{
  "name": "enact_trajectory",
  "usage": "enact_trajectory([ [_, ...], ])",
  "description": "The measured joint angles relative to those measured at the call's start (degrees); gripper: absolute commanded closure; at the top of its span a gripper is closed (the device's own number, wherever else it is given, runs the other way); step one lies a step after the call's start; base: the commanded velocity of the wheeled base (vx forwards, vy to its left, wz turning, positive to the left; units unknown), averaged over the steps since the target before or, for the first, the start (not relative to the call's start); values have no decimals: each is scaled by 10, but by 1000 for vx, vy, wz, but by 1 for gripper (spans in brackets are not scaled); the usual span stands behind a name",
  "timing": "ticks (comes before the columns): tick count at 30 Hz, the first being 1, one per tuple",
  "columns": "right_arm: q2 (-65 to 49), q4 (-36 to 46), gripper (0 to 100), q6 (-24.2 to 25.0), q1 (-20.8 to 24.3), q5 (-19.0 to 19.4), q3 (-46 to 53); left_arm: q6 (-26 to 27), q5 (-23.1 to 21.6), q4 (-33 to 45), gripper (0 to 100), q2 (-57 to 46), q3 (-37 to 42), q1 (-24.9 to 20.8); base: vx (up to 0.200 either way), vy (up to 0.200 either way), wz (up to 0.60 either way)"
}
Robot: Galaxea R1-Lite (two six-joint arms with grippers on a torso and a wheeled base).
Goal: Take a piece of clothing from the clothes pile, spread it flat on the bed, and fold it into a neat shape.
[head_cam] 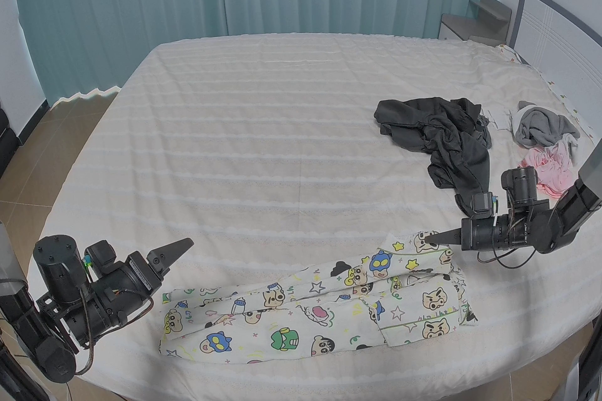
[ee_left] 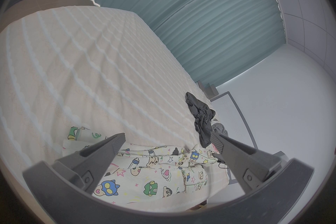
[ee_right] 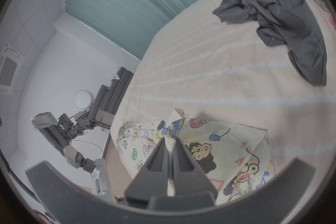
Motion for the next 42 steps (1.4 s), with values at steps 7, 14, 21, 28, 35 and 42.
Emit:
enact_trajectory([
  [7, -46, -32, 100, -7, -20, 82, 48, 0, 0, 0, 0, 0, 0, -3, 0, 0, 0],
  [14, -81, -35, 100, -32, -36, 105, 86, 0, 1, 0, 0, 0, 0, -4, 0, 0, 0],
  [21, -90, -34, 100, -66, -43, 104, 115, -1, 11, 0, 0, 0, 0, -4, 0, 0, 0],
  [28, -93, -32, 100, -93, -47, 104, 141, -1, 13, 0, 0, -1, 0, -7, 0, 0, 0],
  [35, -96, -31, 100, -130, -53, 103, 169, -2, 13, 0, 0, -1, 0, -8, 0, 0, 0],
  [42, -97, -31, 100, -139, -60, 103, 189, -13, 13, 0, 0, -1, 0, -10, 0, 0, 0],
])
